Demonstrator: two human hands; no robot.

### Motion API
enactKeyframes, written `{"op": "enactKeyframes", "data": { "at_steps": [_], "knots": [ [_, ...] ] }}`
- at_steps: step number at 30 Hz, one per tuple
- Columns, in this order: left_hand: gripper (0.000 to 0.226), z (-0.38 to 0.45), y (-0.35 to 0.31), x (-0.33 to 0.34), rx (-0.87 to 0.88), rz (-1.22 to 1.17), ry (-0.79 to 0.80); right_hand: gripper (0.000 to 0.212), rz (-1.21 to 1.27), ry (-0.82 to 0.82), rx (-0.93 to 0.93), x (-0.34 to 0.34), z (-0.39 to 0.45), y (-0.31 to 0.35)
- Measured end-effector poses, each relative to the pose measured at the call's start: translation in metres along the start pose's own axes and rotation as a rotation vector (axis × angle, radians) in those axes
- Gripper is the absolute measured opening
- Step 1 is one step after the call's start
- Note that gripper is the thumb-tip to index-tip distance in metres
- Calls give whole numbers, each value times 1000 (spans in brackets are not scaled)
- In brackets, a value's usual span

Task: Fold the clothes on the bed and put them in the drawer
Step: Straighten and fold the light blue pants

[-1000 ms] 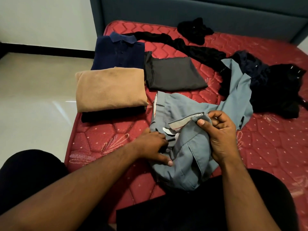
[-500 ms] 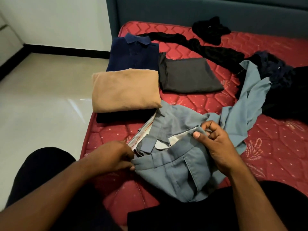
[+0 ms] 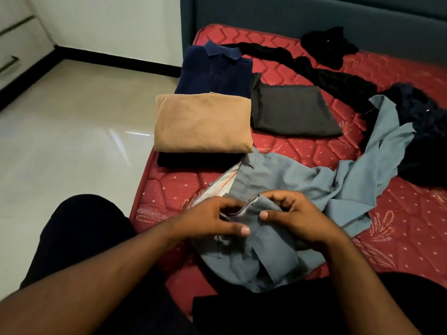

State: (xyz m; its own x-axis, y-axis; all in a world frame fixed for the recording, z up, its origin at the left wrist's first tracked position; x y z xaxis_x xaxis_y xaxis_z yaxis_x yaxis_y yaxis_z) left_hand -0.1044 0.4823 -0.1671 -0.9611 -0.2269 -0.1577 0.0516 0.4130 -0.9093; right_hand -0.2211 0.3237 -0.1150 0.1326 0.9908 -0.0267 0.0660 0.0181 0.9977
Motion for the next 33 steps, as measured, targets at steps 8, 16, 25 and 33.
{"op": "enactKeyframes", "data": {
  "at_steps": [8, 16, 25, 33],
  "knots": [
    [34, 6, 29, 0, -194, -60, -106, 31, -430, -133, 32, -9, 77, -47],
    [28, 12, 44, -9, -277, 128, -567, 39, -573, 12, 16, -13, 99, -62],
    [52, 59, 1, -24, -408, -300, -395, 29, -302, -227, 3, -27, 76, -90],
    [22, 68, -7, -15, -259, -300, -374, 31, -300, -374, -194, -25, 71, -88]
  ]
}}
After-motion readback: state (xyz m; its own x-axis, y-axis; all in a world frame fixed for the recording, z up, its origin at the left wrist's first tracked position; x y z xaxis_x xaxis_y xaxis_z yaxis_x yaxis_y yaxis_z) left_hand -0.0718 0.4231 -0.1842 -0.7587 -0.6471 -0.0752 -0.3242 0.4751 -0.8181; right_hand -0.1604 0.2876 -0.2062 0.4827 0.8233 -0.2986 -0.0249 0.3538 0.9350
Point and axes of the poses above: each hand's wrist, its own z-axis towards the middle knuckle, its own x-axis out of the palm, y = z × x, the point moved 2 cm from there along z, towards the middle knuckle, and after that the axes turned 12 degrees about -x, right-handed, at the moved point
